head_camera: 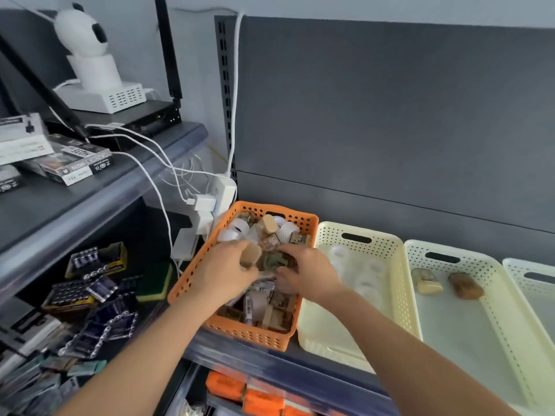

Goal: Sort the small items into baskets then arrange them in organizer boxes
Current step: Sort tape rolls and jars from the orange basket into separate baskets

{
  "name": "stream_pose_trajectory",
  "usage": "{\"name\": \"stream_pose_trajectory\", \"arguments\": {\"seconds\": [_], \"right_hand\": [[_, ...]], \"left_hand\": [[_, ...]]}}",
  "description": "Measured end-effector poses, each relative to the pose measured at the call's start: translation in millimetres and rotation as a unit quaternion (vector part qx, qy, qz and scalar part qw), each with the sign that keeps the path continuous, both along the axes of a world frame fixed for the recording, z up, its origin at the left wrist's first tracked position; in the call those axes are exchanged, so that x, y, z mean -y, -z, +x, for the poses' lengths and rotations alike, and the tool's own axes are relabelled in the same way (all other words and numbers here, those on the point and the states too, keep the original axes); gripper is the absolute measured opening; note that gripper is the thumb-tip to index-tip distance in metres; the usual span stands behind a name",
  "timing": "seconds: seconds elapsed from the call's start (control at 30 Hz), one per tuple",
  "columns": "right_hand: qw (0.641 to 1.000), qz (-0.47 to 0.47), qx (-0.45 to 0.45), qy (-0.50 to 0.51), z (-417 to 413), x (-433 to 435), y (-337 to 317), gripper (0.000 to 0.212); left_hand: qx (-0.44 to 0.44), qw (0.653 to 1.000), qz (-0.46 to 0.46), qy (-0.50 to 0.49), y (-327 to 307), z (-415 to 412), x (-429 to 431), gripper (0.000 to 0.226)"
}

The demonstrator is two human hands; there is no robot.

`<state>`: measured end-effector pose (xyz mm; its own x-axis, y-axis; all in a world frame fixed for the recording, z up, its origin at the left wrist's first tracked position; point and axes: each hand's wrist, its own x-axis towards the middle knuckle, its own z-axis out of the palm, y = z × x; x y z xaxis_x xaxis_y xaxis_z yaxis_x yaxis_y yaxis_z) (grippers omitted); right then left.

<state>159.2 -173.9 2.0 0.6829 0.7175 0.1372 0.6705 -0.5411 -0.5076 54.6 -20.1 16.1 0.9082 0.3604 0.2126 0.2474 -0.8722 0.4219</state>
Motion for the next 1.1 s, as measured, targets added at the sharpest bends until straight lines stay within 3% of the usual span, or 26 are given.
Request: {"name": "stream_pose_trajectory", "arguments": {"seconds": [0.13,0.43,0.6,0.8,1.0,1.1], "right_hand": [[0.995,0.073,-0.027,0.060,10.2,32.9,-8.1,0.031],[0.975,0.089,0.017,0.203,44.6,173.0,-22.2,0.033],[0.962,-0.027,0.035,0.270,55.0,242.6,-13.4,0.035],[0.954,-0.158,0.005,0.256,64.7,283.3,4.9,0.032],[0.956,-0.165,0.021,0.243,76.7,284.7,16.9,0.028],[0.952,-0.175,0.063,0.243,81.2,282.7,20.3,0.028]], "left_hand": [[0.073,0.995,-0.050,0.042,-14.2,26.1,29.9,0.040],[0.129,0.973,-0.072,0.176,-23.5,100.5,160.9,0.034],[0.041,0.970,0.045,0.235,-12.2,128.3,227.0,0.034],[-0.087,0.928,0.250,0.262,10.3,145.5,277.1,0.032],[-0.118,0.935,0.273,0.191,25.6,150.4,282.3,0.022],[-0.136,0.935,0.267,0.191,29.2,150.3,283.4,0.031]]}}
